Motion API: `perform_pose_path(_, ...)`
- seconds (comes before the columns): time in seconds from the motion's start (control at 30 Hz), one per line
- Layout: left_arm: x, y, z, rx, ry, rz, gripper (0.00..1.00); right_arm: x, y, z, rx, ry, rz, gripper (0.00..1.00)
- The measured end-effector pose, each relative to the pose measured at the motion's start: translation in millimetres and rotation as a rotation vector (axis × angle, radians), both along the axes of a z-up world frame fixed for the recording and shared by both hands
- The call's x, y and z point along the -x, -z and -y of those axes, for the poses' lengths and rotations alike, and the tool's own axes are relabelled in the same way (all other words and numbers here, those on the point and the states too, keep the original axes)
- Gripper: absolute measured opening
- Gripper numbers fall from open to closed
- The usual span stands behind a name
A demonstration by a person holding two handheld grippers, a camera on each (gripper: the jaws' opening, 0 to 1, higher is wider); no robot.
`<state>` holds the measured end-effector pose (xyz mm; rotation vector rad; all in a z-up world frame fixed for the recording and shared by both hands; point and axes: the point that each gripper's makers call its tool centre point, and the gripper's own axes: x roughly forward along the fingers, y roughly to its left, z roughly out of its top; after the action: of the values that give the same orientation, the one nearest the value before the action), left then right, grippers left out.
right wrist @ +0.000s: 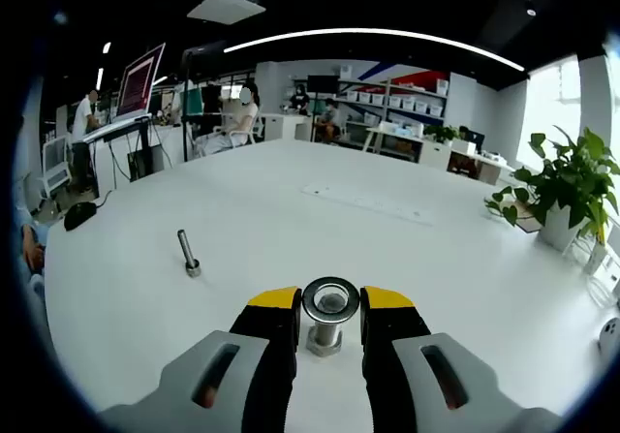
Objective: Place the washer onto the threaded stud by aligning its center hole with the stud, sliding it down to the base, and recovering from edge contact or off-axis alignment until the washer reaches the visible bottom stop.
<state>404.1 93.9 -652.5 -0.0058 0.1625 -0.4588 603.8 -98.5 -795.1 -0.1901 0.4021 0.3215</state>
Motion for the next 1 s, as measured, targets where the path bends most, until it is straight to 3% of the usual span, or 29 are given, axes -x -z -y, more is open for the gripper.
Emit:
perform_pose_path(0.5,-0.1,0.4,-0.5,-0.001,-0.002,-0.001,0.15,-1.6,8.6,2.1,-0.002,-0.001,-0.031,0.25)
perform_pose_path(0.57,0.0,1.0,-0.4,0.001,-0.002,-0.004,0.15,-1.6,5.7,3.7,0.008,0.0,-0.024,0.18)
perform_pose_path(0.6,-0.1,0.9,-0.5,0.001,-0.002,-0.003,0.15,-1.6,5.7,0.7,-0.024,0.001,-0.035,0.18)
perform_pose_path(0.7,0.0,0.4,-0.8,0.002,-0.003,-0.002,0.15,2.3,8.2,-2.4,0.004,-0.016,-0.048,0.21)
perform_pose_path(1.0,-0.1,-0.2,-1.7,0.006,-0.005,-0.001,0.15,4.5,7.7,-4.1,-0.005,-0.014,-0.042,0.24)
